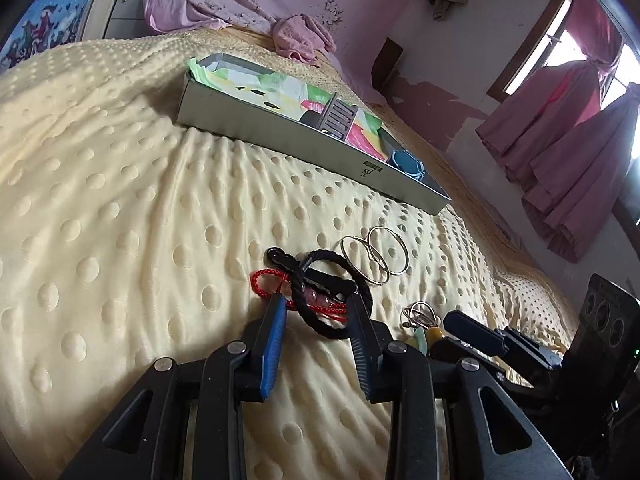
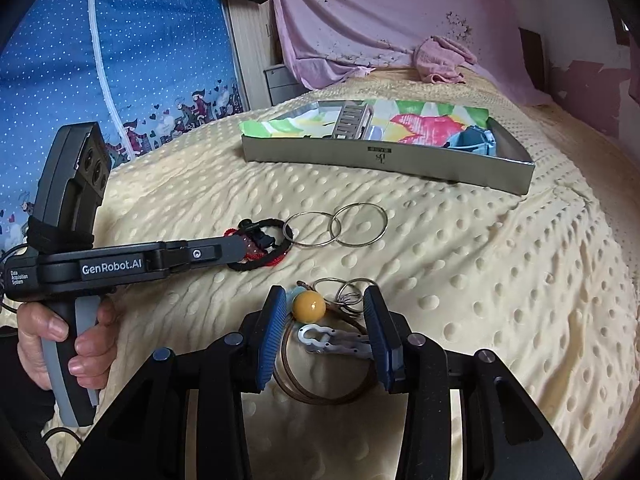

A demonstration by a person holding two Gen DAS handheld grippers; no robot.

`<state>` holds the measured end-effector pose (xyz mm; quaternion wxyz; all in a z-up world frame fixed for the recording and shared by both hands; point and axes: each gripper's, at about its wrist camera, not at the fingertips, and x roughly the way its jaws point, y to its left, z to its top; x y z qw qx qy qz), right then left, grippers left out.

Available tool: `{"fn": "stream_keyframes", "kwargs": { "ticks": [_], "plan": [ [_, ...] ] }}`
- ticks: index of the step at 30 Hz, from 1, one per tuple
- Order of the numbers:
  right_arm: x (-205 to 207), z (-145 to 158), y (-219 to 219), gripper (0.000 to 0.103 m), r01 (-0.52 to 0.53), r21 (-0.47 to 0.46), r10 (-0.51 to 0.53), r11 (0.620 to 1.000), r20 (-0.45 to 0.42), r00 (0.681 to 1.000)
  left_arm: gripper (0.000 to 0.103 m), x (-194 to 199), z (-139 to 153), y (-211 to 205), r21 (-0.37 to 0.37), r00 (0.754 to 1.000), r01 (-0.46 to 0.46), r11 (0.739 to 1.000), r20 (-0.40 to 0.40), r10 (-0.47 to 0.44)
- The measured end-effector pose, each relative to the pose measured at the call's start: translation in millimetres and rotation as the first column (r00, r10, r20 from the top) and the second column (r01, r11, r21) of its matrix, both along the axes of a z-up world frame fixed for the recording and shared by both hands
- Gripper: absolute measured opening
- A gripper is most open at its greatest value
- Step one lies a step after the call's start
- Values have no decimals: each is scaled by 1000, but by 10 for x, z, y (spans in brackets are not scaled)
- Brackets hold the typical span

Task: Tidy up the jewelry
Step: 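Grasp the black hair tie with the left tool while the right tool grasps the orange-bead keys, then carry the hair tie and keys into the tray and open both tools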

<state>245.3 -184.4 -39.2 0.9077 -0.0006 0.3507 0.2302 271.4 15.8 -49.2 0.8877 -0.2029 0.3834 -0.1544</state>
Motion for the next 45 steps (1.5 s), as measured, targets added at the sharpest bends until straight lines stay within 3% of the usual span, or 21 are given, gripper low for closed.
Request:
{"fn": "stream_keyframes", "kwargs": {
  "ticks": [2,5,7,13,17,29,36,41,45],
  "plan": [
    [12,-11,28,36,-10,-5,10,1000,-6,1000,16,28,-28,6,1,1000,-12,1000,-14,12],
    [36,-29,64,32,-20,-11,20,1000,-17,1000,7,45,-66,49,-17,999,-23,1000,-35,22],
    [42,-31,73,31,-20,-13,20,1000,-18,1000,6,27,-66,60,-22,999,-29,999,-30,28],
    [42,-24,72,16,-27,-2,27,1000,-13,1000,6,-127,17,23,-7,1000,-5,1000,19,5],
    [-10,34,-11,16,-22,40,22,999,9,1000,6,-234,75,3,-10,999,12,1000,40,-12],
    [-86,242,-476,16,45,281,-64,959,60,996,6,-426,477,-83,-2,987,26,1000,161,-25],
    [169,426,-519,16,96,283,-136,954,126,983,5,-193,681,-118,15,965,-70,997,255,64],
    [536,597,-509,16,111,271,-163,956,175,971,5,173,747,-71,28,950,-174,984,269,160],
    [966,625,-485,16,129,276,-179,952,165,970,6,544,744,6,32,944,-215,976,262,200]
  ]
}}
